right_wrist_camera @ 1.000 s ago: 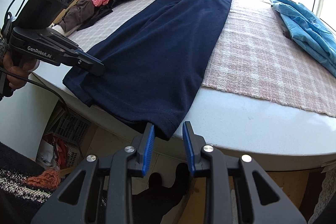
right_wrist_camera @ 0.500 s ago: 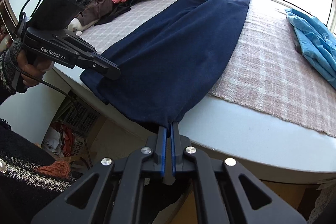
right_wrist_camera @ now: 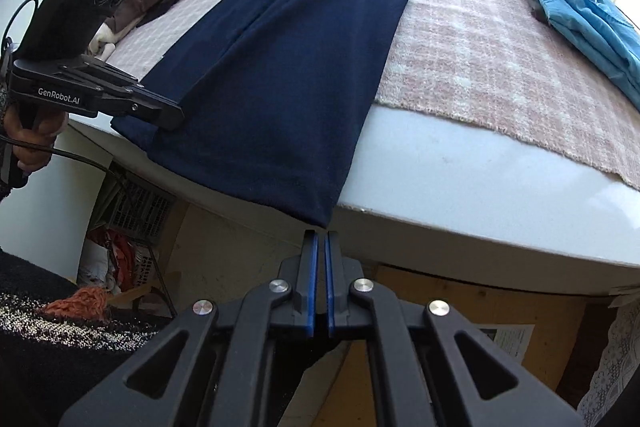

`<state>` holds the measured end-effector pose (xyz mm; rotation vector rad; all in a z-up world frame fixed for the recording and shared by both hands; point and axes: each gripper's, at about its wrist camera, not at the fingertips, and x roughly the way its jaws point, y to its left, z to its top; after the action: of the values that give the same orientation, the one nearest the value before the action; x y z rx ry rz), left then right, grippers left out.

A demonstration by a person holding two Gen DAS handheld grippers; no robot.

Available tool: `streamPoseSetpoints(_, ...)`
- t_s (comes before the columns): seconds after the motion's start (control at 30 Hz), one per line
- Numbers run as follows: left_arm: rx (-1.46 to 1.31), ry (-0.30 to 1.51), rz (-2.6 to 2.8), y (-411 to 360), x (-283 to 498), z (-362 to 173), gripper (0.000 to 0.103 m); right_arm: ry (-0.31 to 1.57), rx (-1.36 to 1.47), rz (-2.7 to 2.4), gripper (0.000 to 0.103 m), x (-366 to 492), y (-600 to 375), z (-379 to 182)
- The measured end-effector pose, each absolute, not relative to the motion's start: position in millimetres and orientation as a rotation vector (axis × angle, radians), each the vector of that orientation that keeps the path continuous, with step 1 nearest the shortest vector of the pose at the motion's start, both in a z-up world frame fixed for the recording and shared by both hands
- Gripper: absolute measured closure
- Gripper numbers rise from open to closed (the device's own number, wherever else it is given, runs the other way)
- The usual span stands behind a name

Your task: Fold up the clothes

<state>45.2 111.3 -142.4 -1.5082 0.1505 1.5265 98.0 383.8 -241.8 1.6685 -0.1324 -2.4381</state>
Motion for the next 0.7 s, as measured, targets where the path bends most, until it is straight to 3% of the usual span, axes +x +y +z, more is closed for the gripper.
streamPoseSetpoints(0.23, -1.566, 0.153, 1.536, 75.5, 45.4, -141.2, 0.097, -0.288, 1.597, -2.462, 0.098, 117.0, 409.0, -197.4)
streamPoseSetpoints(0.33, -1.577, 0.142, 1.666, 35.6, 50.2, -128.0, 0.086, -0.388, 1.484, -2.520, 0.087, 98.3, 411.1, -181.8)
streamPoseSetpoints(0.5, -1.686, 0.082, 1.867, -10.6, 40.9, -141.6, 0.073, -0.342, 1.479, -2.500, 0.086, 66.1, 394.7, -201.2)
streamPoseSetpoints(0.7, -1.734, 0.053, 1.832, -5.1, 37.8, -162.2, 0.071, -0.241, 1.534, -2.468, 0.086, 54.3, 378.5, -217.1)
